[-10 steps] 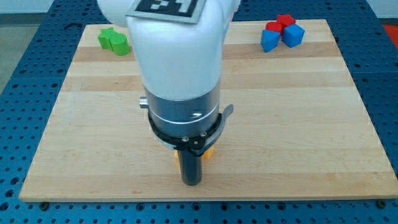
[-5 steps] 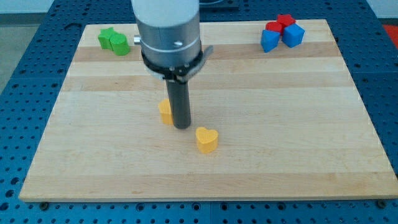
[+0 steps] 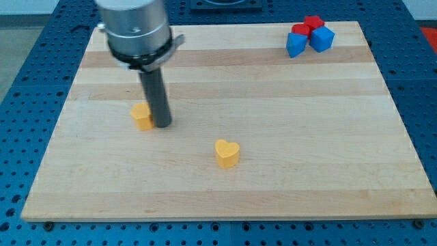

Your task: Move the yellow hexagon towards the center left

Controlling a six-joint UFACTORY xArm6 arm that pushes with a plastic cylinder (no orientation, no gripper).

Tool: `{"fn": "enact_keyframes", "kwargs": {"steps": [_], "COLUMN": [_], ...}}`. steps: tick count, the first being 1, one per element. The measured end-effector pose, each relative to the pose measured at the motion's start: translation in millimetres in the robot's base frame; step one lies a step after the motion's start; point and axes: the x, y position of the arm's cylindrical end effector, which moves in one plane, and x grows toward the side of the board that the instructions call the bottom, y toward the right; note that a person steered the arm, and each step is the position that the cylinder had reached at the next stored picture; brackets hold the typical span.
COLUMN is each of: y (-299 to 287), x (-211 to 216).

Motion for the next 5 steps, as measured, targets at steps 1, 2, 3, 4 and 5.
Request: {"fn": "enact_keyframes", "kwargs": {"steps": [1, 2, 3, 4, 5], "y": [-37, -52, -61, -88, -116], "x": [-1, -1, 0, 0, 3]}}
